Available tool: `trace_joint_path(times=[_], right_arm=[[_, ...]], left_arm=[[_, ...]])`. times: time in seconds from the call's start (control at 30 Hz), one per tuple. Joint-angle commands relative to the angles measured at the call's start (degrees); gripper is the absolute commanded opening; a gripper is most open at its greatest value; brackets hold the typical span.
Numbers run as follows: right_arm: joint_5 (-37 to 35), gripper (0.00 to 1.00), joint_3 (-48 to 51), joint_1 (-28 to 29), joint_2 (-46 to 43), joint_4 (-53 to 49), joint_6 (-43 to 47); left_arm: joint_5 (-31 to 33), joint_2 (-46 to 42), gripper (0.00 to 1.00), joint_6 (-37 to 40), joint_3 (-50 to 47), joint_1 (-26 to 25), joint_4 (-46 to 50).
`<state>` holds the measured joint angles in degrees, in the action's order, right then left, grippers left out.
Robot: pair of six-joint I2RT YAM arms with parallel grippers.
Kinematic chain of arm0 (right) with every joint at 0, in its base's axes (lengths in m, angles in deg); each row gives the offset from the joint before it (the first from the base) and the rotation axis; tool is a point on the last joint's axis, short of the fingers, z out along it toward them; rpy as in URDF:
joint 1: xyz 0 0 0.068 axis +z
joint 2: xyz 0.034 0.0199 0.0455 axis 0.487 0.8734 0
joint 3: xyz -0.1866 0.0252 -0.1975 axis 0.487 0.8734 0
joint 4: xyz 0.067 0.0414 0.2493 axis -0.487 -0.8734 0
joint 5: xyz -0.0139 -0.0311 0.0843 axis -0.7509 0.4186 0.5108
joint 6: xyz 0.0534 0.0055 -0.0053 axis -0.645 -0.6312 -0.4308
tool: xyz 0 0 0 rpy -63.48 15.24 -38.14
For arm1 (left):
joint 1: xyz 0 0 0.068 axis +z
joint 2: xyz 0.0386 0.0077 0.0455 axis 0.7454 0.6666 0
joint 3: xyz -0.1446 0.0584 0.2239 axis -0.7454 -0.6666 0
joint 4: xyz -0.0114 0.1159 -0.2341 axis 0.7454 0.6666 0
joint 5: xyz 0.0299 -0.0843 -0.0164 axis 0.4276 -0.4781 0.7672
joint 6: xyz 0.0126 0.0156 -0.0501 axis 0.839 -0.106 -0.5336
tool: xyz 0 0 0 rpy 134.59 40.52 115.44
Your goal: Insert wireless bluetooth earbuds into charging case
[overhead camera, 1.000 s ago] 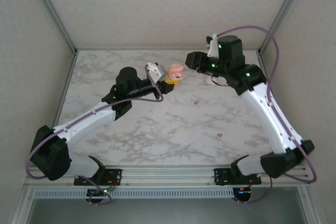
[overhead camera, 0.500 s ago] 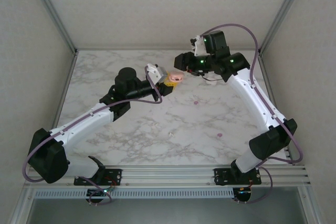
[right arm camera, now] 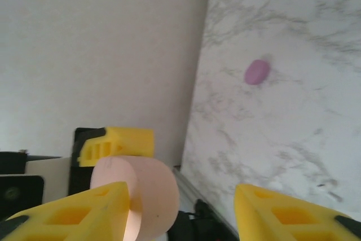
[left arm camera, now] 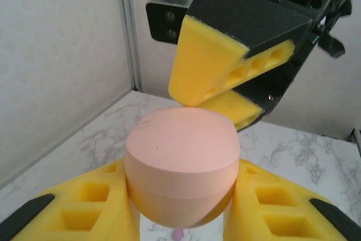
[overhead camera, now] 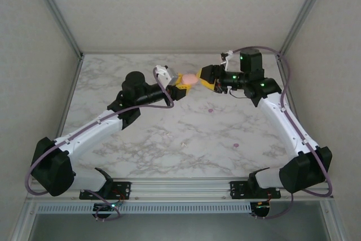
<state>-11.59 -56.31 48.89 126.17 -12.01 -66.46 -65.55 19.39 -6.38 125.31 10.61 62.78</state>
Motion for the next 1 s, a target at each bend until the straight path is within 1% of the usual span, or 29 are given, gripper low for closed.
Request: trace_joint_path(times=[0.0,0.07,0.13,0.27,0.57,0.63,0.83,0.9,0.97], right_arm=[[8.84,0.51,2.95,0.29,0.21,12.63,-9.21],[10.70,0.49,4.83,0.29,0.49,19.34,-13.41],[11.81,0.48,5.93,0.29,0.65,23.19,-16.14],[12.35,0.44,6.12,0.34,1.00,23.61,-16.55],[13.87,0.43,6.98,0.41,1.61,26.97,-18.66],[13.86,0.39,7.08,0.42,1.49,27.06,-18.49],[13.92,0.28,7.19,0.38,0.92,26.28,-17.43],[12.92,0.23,6.93,0.38,0.65,24.03,-15.89],[11.25,0.19,6.91,0.35,0.22,22.98,-14.89]], left_arm=[[-3.39,1.38,0.20,-3.28,3.43,0.23,-5.62],[-3.49,1.88,0.20,-3.53,3.98,0.23,-5.72],[-3.41,1.98,0.20,-3.57,3.94,0.24,-6.19],[-3.39,2.07,0.20,-3.71,4.20,0.26,-6.48],[-3.74,2.94,0.21,-3.59,4.89,0.23,-6.33],[-3.65,3.20,0.21,-3.35,5.09,0.21,-5.99],[-1.69,3.30,0.25,-1.78,5.52,0.22,-3.27],[-1.22,3.30,0.27,-0.87,5.70,0.23,-2.00],[-0.69,3.30,0.29,-0.13,5.96,0.23,-0.38]])
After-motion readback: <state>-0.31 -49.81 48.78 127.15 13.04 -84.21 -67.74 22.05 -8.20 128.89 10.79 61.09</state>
